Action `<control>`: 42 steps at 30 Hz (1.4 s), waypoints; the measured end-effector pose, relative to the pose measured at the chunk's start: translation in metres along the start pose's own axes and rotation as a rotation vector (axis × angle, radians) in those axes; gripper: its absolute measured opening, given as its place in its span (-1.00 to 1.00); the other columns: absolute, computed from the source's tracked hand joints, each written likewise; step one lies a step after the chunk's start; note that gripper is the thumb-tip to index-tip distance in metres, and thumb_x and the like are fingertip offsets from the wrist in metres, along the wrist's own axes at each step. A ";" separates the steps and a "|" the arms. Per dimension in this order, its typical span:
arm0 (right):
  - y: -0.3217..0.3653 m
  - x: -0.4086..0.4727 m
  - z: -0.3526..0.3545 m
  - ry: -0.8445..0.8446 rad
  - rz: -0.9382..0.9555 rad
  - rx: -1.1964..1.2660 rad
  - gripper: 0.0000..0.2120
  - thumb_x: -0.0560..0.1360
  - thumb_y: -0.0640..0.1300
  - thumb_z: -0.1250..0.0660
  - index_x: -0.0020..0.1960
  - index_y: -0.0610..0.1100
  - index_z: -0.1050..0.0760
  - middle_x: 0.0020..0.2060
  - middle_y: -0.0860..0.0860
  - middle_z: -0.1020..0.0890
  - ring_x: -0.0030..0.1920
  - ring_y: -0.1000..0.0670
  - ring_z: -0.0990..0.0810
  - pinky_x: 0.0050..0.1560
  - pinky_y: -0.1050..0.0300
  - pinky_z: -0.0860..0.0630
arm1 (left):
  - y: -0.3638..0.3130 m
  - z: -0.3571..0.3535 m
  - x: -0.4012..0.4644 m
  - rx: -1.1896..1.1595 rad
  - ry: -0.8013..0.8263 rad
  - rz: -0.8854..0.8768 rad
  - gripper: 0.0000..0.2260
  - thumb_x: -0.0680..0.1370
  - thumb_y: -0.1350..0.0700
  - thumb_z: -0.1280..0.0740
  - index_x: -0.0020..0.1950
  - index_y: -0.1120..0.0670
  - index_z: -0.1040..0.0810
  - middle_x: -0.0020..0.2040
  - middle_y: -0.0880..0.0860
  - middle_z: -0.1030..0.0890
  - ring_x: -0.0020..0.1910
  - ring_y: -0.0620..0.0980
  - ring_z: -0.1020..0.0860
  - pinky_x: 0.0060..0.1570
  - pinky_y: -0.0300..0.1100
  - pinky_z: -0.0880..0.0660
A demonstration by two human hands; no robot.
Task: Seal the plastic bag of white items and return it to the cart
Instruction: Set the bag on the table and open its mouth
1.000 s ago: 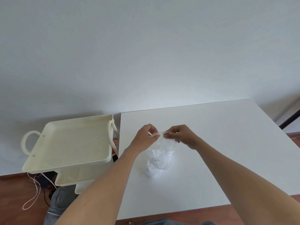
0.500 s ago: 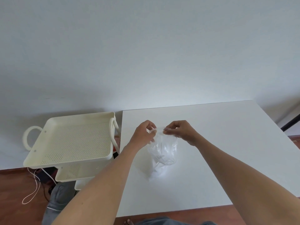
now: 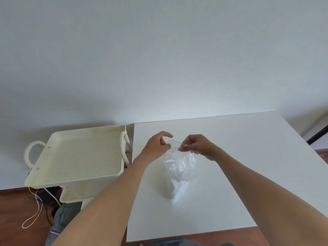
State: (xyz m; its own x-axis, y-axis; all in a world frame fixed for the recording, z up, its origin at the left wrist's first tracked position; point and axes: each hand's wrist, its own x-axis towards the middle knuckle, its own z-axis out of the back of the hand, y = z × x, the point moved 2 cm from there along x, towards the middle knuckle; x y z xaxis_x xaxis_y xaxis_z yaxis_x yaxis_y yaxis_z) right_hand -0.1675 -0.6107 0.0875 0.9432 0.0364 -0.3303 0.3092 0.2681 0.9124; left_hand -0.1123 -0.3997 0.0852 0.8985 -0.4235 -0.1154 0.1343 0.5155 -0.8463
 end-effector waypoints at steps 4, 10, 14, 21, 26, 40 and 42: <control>0.004 0.003 0.001 -0.058 0.075 0.033 -0.76 0.37 -0.23 -0.65 -0.23 -0.15 -0.57 -0.35 0.00 -0.51 -0.39 0.10 -0.41 -0.38 0.36 -0.34 | -0.003 -0.002 0.001 -0.030 0.078 -0.010 -0.87 0.49 0.01 -0.49 0.02 -0.16 -0.66 -0.44 -0.18 -0.46 -0.39 -0.16 -0.54 -0.24 -0.17 -0.49; 0.001 0.002 0.002 -0.038 0.013 -0.073 -0.68 0.39 -0.07 -0.65 0.03 -0.21 -0.67 -0.33 0.04 -0.59 -0.34 0.10 -0.52 -0.34 0.30 -0.38 | 0.002 0.002 0.000 0.040 -0.009 -0.010 -0.97 0.58 0.04 -0.39 -0.03 -0.05 -0.63 -0.42 -0.07 -0.44 -0.38 -0.05 -0.60 -0.26 -0.14 -0.47; 0.001 0.003 0.005 -0.030 0.003 -0.116 -0.72 0.37 -0.08 -0.66 -0.01 -0.18 -0.70 -0.30 0.03 -0.62 -0.34 0.10 -0.54 -0.35 0.34 -0.41 | 0.008 0.005 -0.003 0.034 -0.024 -0.001 -0.93 0.56 0.07 -0.41 0.02 -0.09 -0.64 -0.35 -0.04 -0.45 -0.40 -0.13 -0.51 -0.31 -0.27 -0.42; 0.019 0.008 0.003 -0.105 0.102 -0.145 -0.77 0.36 -0.14 -0.66 -0.07 -0.21 -0.72 -0.27 -0.05 -0.52 -0.28 0.05 -0.46 -0.26 0.27 -0.36 | 0.003 0.004 -0.001 0.071 -0.097 -0.043 -0.96 0.54 0.00 -0.42 -0.02 -0.10 -0.65 -0.26 -0.08 -0.50 -0.37 -0.19 -0.44 -0.31 -0.34 -0.40; 0.006 0.000 0.012 -0.002 0.020 -0.226 -0.81 0.39 -0.05 -0.65 -0.08 -0.07 -0.71 -0.17 -0.02 -0.68 -0.17 0.04 -0.59 -0.07 0.23 -0.50 | 0.010 0.011 -0.004 0.081 -0.139 -0.017 -0.95 0.57 0.05 -0.38 -0.03 -0.09 -0.63 -0.32 -0.06 -0.48 -0.43 -0.22 -0.42 -0.42 -0.45 -0.36; 0.001 0.006 0.014 -0.178 0.110 -0.220 -0.67 0.37 -0.02 -0.66 0.09 0.00 -0.69 -0.20 0.03 -0.60 -0.23 0.05 -0.55 -0.13 0.21 -0.45 | 0.007 0.024 -0.015 -0.023 -0.105 -0.024 -0.77 0.59 0.15 -0.38 0.17 -0.14 -0.63 -0.31 -0.01 -0.41 -0.36 -0.12 -0.49 -0.24 -0.35 -0.45; -0.008 -0.004 0.014 -0.214 0.150 -0.192 -0.62 0.39 0.02 -0.64 0.17 0.07 -0.66 -0.11 0.00 -0.66 -0.22 0.05 -0.59 -0.12 0.25 -0.50 | 0.006 0.025 -0.017 -0.040 -0.120 -0.035 -0.76 0.58 0.12 -0.40 0.17 -0.16 -0.65 -0.27 -0.03 -0.39 -0.36 -0.15 -0.40 -0.21 -0.33 -0.41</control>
State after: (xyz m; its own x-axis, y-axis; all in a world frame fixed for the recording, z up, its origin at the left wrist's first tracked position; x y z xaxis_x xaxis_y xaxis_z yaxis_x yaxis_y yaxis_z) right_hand -0.1718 -0.6265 0.0853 0.9870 -0.1086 -0.1182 0.1550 0.4527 0.8781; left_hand -0.1160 -0.3711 0.0944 0.9374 -0.3473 -0.0247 0.1515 0.4706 -0.8693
